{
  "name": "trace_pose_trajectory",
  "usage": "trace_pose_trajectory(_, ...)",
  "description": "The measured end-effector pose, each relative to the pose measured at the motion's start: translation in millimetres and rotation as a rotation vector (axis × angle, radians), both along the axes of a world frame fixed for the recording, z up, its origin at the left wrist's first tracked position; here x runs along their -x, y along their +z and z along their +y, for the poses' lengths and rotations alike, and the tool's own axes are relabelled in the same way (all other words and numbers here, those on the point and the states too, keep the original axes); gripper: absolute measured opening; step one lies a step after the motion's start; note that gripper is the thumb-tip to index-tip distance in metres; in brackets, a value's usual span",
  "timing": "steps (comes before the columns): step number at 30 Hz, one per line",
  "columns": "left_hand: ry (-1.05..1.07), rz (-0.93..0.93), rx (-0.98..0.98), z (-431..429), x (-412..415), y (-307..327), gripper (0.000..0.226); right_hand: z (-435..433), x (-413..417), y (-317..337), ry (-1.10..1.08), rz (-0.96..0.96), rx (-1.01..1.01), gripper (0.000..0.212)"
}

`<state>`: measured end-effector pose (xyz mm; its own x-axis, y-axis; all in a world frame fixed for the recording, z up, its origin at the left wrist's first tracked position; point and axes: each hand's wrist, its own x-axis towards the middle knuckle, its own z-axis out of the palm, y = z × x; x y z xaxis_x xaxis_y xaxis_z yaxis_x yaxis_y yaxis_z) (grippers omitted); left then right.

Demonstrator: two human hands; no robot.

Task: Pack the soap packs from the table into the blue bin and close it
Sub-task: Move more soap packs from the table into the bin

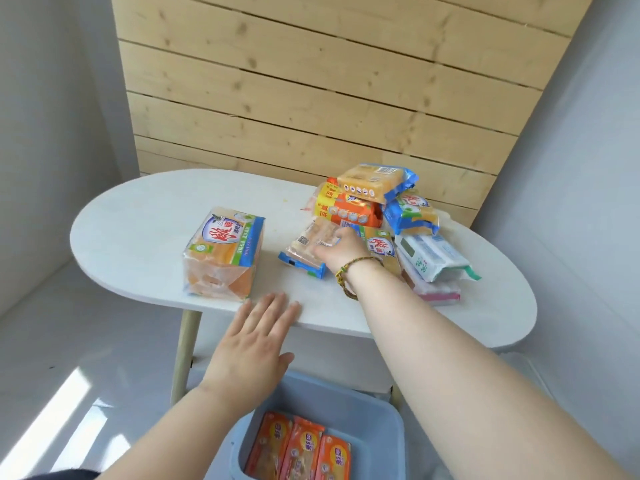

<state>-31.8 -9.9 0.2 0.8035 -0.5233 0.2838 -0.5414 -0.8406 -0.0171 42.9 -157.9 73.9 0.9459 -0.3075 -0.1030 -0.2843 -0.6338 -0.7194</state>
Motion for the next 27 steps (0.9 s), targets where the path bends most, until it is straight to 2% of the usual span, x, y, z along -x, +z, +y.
trace_pose_trajectory(4,-0.026,0.0,-0.008,3.1,-3.5,-1.7,0.079,18.9,-38.9,-14.1,-0.078,0.148,0.167,0.081)
trace_pose_trajectory(8,-0.062,0.027,0.022,6.4,-6.3,-3.0,0.079,28.2,-58.9,-24.6,-0.192,0.199,0.201,0.107)
trace_pose_trajectory(15,-0.066,-0.063,0.052,11.9,-11.6,-11.1,0.081,27.3,-60.2,-23.4,-0.103,0.241,0.276,0.1)
trace_pose_trajectory(19,-0.093,-0.012,0.027,10.3,-9.5,-6.8,0.081,21.9,-45.5,-21.9,-0.016,0.205,0.265,0.096)
trace_pose_trajectory(24,-0.066,0.085,0.054,10.7,-5.4,-1.6,0.08,12.3,-19.6,-19.4,0.036,0.111,0.153,0.087)
trace_pose_trajectory(27,-0.066,0.131,0.098,12.6,-8.8,-10.9,0.069,4.7,3.4,-8.4,0.076,0.019,0.01,0.083)
